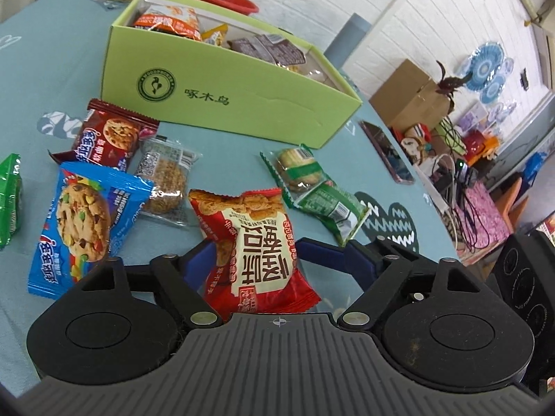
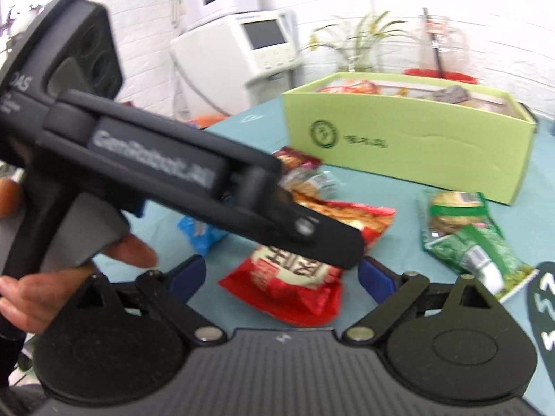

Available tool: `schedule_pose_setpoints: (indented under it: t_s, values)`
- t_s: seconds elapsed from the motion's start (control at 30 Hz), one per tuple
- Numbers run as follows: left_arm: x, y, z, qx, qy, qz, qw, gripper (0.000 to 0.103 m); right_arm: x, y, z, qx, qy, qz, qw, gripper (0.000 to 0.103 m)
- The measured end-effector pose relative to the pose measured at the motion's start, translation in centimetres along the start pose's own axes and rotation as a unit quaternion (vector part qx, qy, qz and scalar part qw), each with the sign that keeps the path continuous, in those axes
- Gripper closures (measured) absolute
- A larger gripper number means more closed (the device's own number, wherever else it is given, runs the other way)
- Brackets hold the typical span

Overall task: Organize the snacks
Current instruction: 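Grasp the red-and-white snack bag with the left tool, then carry the red-and-white bag into the green box and open the left tool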

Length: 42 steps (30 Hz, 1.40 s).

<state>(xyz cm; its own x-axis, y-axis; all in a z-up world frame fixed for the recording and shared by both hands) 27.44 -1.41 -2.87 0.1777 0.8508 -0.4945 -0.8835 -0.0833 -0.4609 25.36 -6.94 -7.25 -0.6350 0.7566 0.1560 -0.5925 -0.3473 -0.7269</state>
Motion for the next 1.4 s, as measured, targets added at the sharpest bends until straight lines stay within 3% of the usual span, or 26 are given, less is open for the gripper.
schedule_pose_setpoints:
  t_s: [0.37, 0.43, 0.5, 0.53, 0.6, 0.73, 0.9, 0.97, 1.03, 1.17, 1.33, 1.4]
  values:
    - [0.6, 0.0, -1.2, 0.008, -0.013, 0.002, 0.9999, 0.032, -0.8, 0.0, -0.6, 0.012, -0.001, -0.014, 1.000, 0.009]
    - [0.7, 0.0, -1.9, 0.014, -0.013, 0.003, 0.9998, 0.037, -0.6, 0.0, -1.0, 0.015, -0.003, -0.015, 1.000, 0.010]
    - [0.9, 0.1, -2.5, 0.017, -0.011, 0.004, 0.9998, 0.049, -0.4, 0.1, -1.3, 0.013, 0.004, -0.010, 1.000, 0.009]
    - [1.0, 0.1, -2.5, 0.014, -0.015, 0.003, 0.9998, 0.058, -0.2, 0.1, -1.2, 0.009, 0.013, -0.001, 1.000, 0.021]
    - [1.2, 0.1, -2.2, 0.006, -0.012, 0.004, 0.9999, 0.065, 0.2, 0.1, -1.0, 0.006, 0.026, 0.012, 1.000, 0.039]
    - [1.0, -1.0, -1.1, -0.002, 0.015, 0.017, 0.9997, 0.067, -0.3, -0.9, 0.6, -0.017, 0.030, 0.004, 0.999, 0.047]
    - [-0.9, -6.0, 0.9, -0.048, 0.015, -0.006, 0.9987, 0.068, -1.5, -5.8, 1.8, -0.059, 0.059, 0.036, 0.996, 0.045]
    - [-1.7, -8.6, 2.0, -0.070, 0.018, -0.022, 0.9972, 0.066, -2.1, -8.4, 2.1, -0.084, 0.065, 0.050, 0.993, 0.034]
    - [-2.2, -11.7, 2.5, -0.091, 0.012, -0.037, 0.9951, 0.066, -3.1, -11.3, 2.0, -0.103, 0.079, 0.063, 0.990, 0.031]
    - [-1.5, -17.4, 1.9, -0.108, 0.001, -0.036, 0.9935, 0.066, -6.1, -16.3, 0.1, -0.120, 0.084, 0.063, 0.987, 0.032]
    - [1.4, -22.2, -1.6, -0.095, -0.017, -0.008, 0.9953, 0.065, -10.3, -19.9, -4.7, -0.084, 0.078, 0.044, 0.992, 0.033]
    - [2.7, -22.9, -2.9, -0.091, -0.018, -0.002, 0.9957, 0.060, -11.8, -20.1, -6.4, -0.073, 0.076, 0.031, 0.994, 0.033]
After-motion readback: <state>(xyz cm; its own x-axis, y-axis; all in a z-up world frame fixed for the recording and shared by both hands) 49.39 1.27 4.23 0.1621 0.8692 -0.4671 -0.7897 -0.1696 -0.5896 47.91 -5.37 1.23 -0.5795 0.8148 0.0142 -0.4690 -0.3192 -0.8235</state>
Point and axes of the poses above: each gripper's, at about its wrist camera, not at the fingertips, and z roughly against the way its jaws point, x to its left, y to its underside, the point moved 8 cm from there along -z, roughly the way its jaws point, and after that the axes turned 9 degrees about x, right-handed, at the moved point
